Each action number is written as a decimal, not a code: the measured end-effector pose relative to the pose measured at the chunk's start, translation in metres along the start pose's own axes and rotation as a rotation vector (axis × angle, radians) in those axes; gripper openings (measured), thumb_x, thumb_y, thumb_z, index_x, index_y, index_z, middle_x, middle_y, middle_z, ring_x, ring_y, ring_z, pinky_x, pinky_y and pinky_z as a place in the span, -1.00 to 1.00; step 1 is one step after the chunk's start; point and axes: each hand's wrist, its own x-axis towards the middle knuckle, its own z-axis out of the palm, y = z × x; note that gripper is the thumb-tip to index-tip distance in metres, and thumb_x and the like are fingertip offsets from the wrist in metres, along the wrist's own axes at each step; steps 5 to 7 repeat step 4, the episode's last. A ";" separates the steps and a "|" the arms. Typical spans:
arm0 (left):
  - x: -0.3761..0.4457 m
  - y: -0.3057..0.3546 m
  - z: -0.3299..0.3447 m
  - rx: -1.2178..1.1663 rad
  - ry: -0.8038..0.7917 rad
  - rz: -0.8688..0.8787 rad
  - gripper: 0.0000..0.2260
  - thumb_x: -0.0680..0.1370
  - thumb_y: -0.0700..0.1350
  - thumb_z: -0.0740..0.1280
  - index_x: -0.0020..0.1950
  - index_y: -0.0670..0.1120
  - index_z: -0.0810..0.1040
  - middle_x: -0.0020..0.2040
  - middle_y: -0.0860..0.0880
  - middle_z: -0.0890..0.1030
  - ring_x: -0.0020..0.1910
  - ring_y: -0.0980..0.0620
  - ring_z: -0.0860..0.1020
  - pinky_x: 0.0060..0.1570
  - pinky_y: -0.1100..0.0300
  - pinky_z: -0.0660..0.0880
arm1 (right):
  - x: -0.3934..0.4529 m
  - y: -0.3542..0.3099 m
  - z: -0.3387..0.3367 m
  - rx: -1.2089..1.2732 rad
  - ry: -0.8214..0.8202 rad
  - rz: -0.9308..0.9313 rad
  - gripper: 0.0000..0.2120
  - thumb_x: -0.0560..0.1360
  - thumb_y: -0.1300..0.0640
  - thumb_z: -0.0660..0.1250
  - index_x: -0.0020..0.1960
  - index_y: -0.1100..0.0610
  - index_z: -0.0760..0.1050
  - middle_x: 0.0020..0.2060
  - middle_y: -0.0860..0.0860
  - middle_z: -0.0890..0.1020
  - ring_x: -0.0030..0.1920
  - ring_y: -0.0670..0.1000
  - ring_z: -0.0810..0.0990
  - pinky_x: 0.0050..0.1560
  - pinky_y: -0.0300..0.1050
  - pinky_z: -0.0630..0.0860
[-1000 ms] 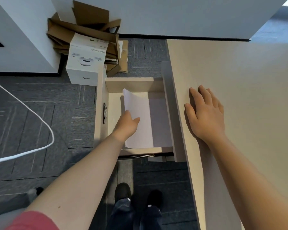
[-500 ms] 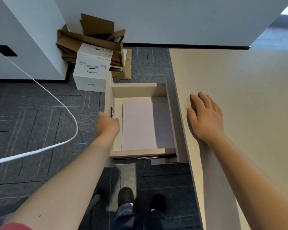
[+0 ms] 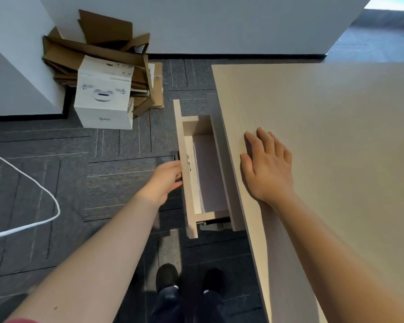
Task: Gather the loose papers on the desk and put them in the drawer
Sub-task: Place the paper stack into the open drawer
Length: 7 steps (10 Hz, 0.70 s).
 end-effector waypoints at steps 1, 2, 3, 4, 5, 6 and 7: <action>0.003 0.000 0.017 -0.021 -0.094 -0.022 -0.67 0.59 -0.21 0.12 0.36 -0.16 0.38 0.34 -0.09 0.47 0.37 -0.02 0.38 0.27 0.13 0.33 | 0.001 0.001 0.001 -0.002 0.012 -0.003 -0.46 0.49 -0.05 -0.10 0.46 0.03 0.10 0.51 0.07 0.12 0.51 0.11 0.02 0.47 0.03 -0.03; 0.007 0.001 0.031 -0.056 -0.161 -0.053 -0.64 0.59 -0.21 0.11 0.39 -0.19 0.32 0.42 -0.12 0.38 0.42 -0.05 0.33 0.32 0.14 0.30 | 0.000 0.000 0.001 0.006 0.010 -0.007 -0.46 0.49 -0.04 -0.09 0.46 0.03 0.12 0.51 0.07 0.12 0.51 0.11 0.02 0.47 0.03 -0.03; 0.013 0.000 0.043 -0.100 -0.212 -0.080 -0.63 0.60 -0.24 0.10 0.41 -0.21 0.29 0.45 -0.15 0.34 0.43 -0.07 0.32 0.37 0.11 0.28 | 0.001 0.001 0.001 0.020 0.013 -0.007 -0.46 0.49 -0.04 -0.09 0.46 0.03 0.12 0.51 0.07 0.13 0.51 0.10 0.02 0.46 0.02 -0.03; 0.013 -0.002 0.054 -0.139 -0.209 -0.095 -0.66 0.60 -0.25 0.07 0.38 -0.21 0.33 0.40 -0.17 0.40 0.41 -0.08 0.35 0.42 0.08 0.26 | 0.002 0.001 0.001 0.021 0.027 -0.003 -0.45 0.49 -0.04 -0.09 0.46 0.03 0.12 0.51 0.07 0.13 0.51 0.10 0.01 0.45 0.01 -0.04; 0.013 -0.002 0.054 -0.139 -0.209 -0.095 -0.66 0.60 -0.25 0.07 0.38 -0.21 0.33 0.40 -0.17 0.40 0.41 -0.08 0.35 0.42 0.08 0.26 | 0.002 0.001 0.001 0.021 0.027 -0.003 -0.45 0.49 -0.04 -0.09 0.46 0.03 0.12 0.51 0.07 0.13 0.51 0.10 0.01 0.45 0.01 -0.04; 0.013 -0.002 0.054 -0.139 -0.209 -0.095 -0.66 0.60 -0.25 0.07 0.38 -0.21 0.33 0.40 -0.17 0.40 0.41 -0.08 0.35 0.42 0.08 0.26 | 0.002 0.001 0.001 0.021 0.027 -0.003 -0.45 0.49 -0.04 -0.09 0.46 0.03 0.12 0.51 0.07 0.13 0.51 0.10 0.01 0.45 0.01 -0.04; 0.013 -0.002 0.054 -0.139 -0.209 -0.095 -0.66 0.60 -0.25 0.07 0.38 -0.21 0.33 0.40 -0.17 0.40 0.41 -0.08 0.35 0.42 0.08 0.26 | 0.002 0.001 0.001 0.021 0.027 -0.003 -0.45 0.49 -0.04 -0.09 0.46 0.03 0.12 0.51 0.07 0.13 0.51 0.10 0.01 0.45 0.01 -0.04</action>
